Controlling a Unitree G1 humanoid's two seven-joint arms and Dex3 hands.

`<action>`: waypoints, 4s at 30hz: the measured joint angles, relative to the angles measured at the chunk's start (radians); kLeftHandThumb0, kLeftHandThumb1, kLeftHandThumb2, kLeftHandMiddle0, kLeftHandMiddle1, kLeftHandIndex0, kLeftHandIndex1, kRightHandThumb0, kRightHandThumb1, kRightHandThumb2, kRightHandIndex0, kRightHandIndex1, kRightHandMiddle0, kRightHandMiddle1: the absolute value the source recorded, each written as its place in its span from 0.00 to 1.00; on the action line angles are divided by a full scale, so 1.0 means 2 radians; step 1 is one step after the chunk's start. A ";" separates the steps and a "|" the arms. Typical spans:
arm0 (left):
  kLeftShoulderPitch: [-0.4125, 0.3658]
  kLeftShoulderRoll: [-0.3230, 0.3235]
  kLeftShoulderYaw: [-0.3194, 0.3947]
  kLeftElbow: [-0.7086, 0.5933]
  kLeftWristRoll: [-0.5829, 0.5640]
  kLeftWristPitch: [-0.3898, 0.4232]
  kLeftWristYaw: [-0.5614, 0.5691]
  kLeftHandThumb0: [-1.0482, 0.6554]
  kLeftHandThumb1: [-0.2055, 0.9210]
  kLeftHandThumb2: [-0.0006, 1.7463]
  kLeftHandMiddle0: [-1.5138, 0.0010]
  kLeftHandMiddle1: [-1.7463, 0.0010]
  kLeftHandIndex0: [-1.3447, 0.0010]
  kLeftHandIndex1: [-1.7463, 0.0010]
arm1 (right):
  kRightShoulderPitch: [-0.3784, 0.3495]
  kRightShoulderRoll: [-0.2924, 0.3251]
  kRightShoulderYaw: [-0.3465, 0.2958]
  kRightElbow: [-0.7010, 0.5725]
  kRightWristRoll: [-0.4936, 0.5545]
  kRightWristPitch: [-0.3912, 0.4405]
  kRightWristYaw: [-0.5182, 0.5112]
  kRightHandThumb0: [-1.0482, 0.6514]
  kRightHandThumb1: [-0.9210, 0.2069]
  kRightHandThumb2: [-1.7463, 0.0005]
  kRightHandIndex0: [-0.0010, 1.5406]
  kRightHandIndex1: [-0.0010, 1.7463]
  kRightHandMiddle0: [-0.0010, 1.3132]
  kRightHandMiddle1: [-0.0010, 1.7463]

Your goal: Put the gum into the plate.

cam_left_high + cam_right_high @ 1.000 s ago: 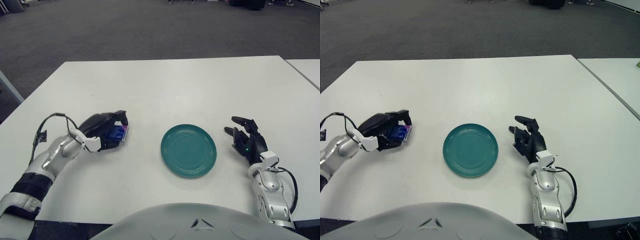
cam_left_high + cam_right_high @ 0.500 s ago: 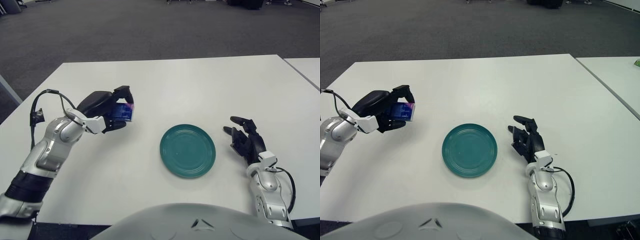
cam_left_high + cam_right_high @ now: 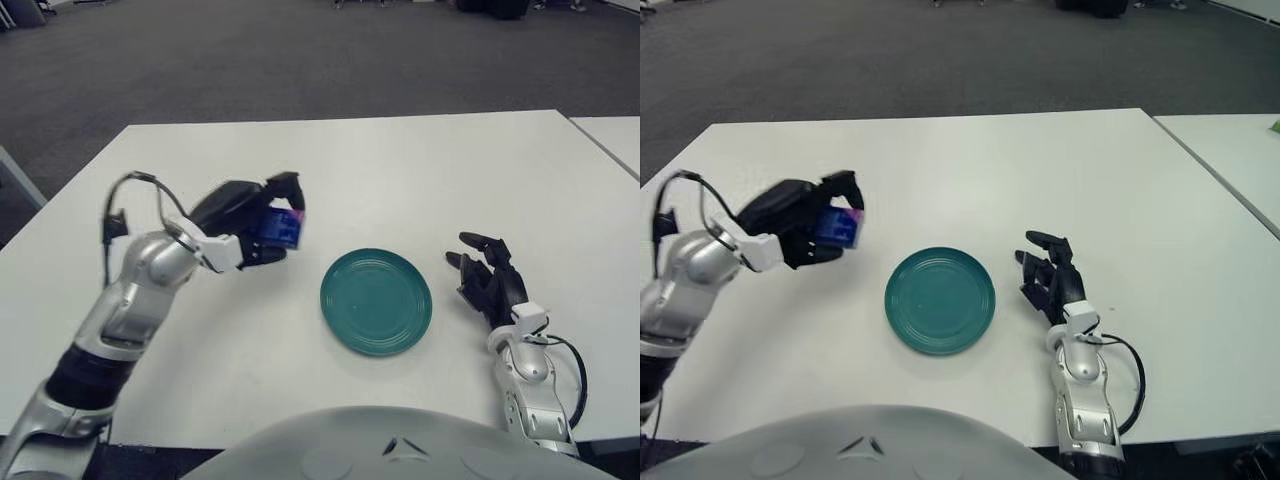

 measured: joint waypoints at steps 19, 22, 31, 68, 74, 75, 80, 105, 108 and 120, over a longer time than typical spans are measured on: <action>-0.073 -0.122 -0.121 0.150 0.111 -0.091 0.052 0.34 0.46 0.76 0.22 0.00 0.55 0.00 | 0.000 0.017 0.014 0.000 -0.001 -0.006 -0.005 0.28 0.00 0.57 0.29 0.32 0.01 0.61; -0.083 -0.136 -0.135 0.165 0.122 -0.097 0.054 0.34 0.45 0.76 0.23 0.00 0.54 0.00 | 0.001 0.020 0.018 -0.001 -0.002 -0.007 -0.005 0.29 0.00 0.58 0.30 0.33 0.01 0.61; -0.100 -0.180 -0.189 0.241 0.165 -0.115 0.077 0.34 0.46 0.75 0.26 0.00 0.55 0.00 | 0.004 0.029 0.026 -0.005 -0.005 -0.010 -0.014 0.29 0.00 0.56 0.28 0.33 0.01 0.61; -0.153 -0.108 -0.200 0.227 0.141 -0.188 -0.044 0.00 0.98 0.06 0.99 0.91 1.00 0.94 | 0.015 0.053 0.042 -0.014 -0.021 -0.004 -0.043 0.25 0.00 0.46 0.23 0.19 0.00 0.57; -0.148 -0.092 -0.192 0.228 0.115 -0.192 -0.064 0.00 0.99 0.06 1.00 0.99 1.00 0.99 | 0.015 0.056 0.041 -0.013 -0.019 -0.004 -0.043 0.25 0.00 0.46 0.27 0.20 0.00 0.57; -0.146 -0.090 -0.190 0.228 0.113 -0.191 -0.064 0.00 0.99 0.06 1.00 0.99 1.00 0.99 | 0.015 0.057 0.041 -0.013 -0.019 -0.004 -0.043 0.24 0.00 0.45 0.29 0.21 0.01 0.58; -0.137 -0.091 -0.182 0.237 0.090 -0.187 -0.068 0.00 1.00 0.11 1.00 1.00 1.00 1.00 | 0.013 0.058 0.039 -0.011 -0.015 -0.004 -0.042 0.24 0.00 0.46 0.30 0.32 0.02 0.59; 0.073 -0.315 0.069 0.227 -0.162 0.040 0.164 0.17 1.00 0.50 0.78 0.45 0.89 0.29 | 0.013 0.064 0.034 -0.006 -0.003 -0.013 -0.037 0.24 0.00 0.49 0.30 0.44 0.05 0.61; 0.101 -0.319 0.079 0.219 -0.165 0.033 0.184 0.19 1.00 0.50 0.77 0.44 0.88 0.29 | 0.016 0.065 0.033 -0.005 -0.003 -0.013 -0.038 0.24 0.00 0.49 0.30 0.44 0.05 0.61; 0.137 -0.337 0.093 0.202 -0.173 0.012 0.219 0.25 1.00 0.47 0.74 0.29 0.79 0.17 | 0.016 0.065 0.033 0.000 -0.003 -0.021 -0.037 0.24 0.00 0.52 0.31 0.43 0.05 0.61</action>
